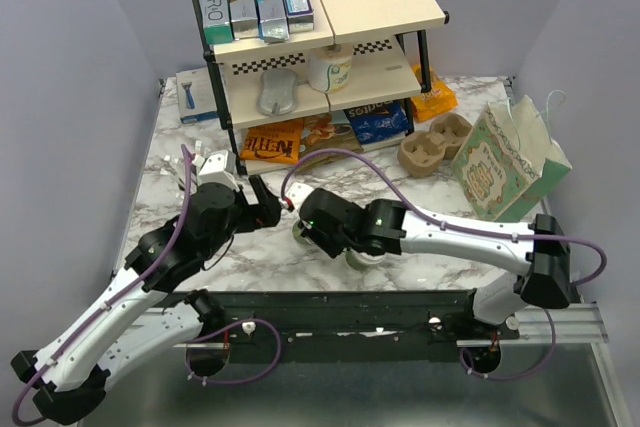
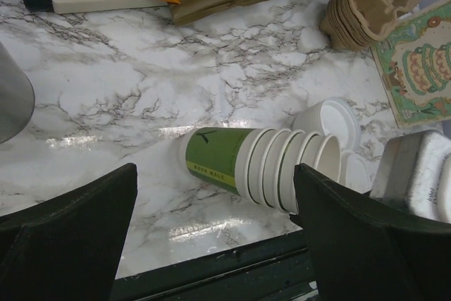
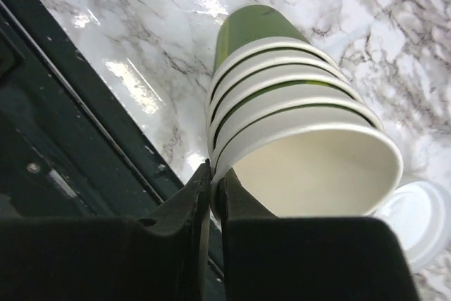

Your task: Pack the takeout coffee

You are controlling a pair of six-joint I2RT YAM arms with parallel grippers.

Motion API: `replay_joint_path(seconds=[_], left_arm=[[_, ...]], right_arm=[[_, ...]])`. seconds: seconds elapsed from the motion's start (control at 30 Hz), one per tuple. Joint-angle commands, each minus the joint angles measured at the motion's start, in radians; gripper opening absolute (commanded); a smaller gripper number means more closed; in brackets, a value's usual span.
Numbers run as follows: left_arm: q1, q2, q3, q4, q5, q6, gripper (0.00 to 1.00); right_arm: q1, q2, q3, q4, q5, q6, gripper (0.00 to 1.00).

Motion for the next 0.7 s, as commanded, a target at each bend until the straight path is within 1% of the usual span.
replay_joint_path(seconds=[0.0,0.17,0.2,0.33,0.4,0.43,0.47,0.53,0.6,0.67], left_arm=[[0.007,-0.028,0.026,-0.033,-0.035,0.016,0.99],[0.007,-0.031,0.038,-0.044,-0.055,0.028,0.99],[0.007,-0.026,0.042,-0.048,-0.060,0.028,0.99],[0.007,-0.031,0.052,-0.059,-0.089,0.025,0.99],[0.007,-0.034,0.050,-0.061,-0.098,0.022,0.99],[0.007,-0.035,0.052,-0.062,-0.098,0.024,0.99],[0.007,-0.035,0.052,-0.065,-0.101,0.024,0.99],[0.007,-0.043,0.052,-0.076,-0.109,0.019,0.99],[0.007,-0.051,0.053,-0.087,-0.118,0.012,0.99],[0.007,-0.057,0.056,-0.108,-0.138,0.004,0.99]], right_arm=[[-0.040,0.070,0.118,-0.108,-0.003,-0.135,0.20],[-0.060,0.112,0.184,-0.107,-0.008,-0.273,0.27],[-0.062,0.121,0.194,-0.110,-0.006,-0.295,0.30],[-0.076,0.156,0.243,-0.111,0.018,-0.387,0.39],[-0.095,0.182,0.281,-0.101,0.009,-0.424,0.39],[-0.103,0.194,0.293,-0.101,-0.008,-0.433,0.37],[-0.114,0.202,0.309,-0.104,-0.046,-0.450,0.37],[-0.120,0.230,0.333,-0.102,-0.072,-0.465,0.36],[-0.119,0.248,0.345,-0.093,-0.066,-0.476,0.37],[-0.119,0.271,0.364,-0.081,-0.019,-0.476,0.41]])
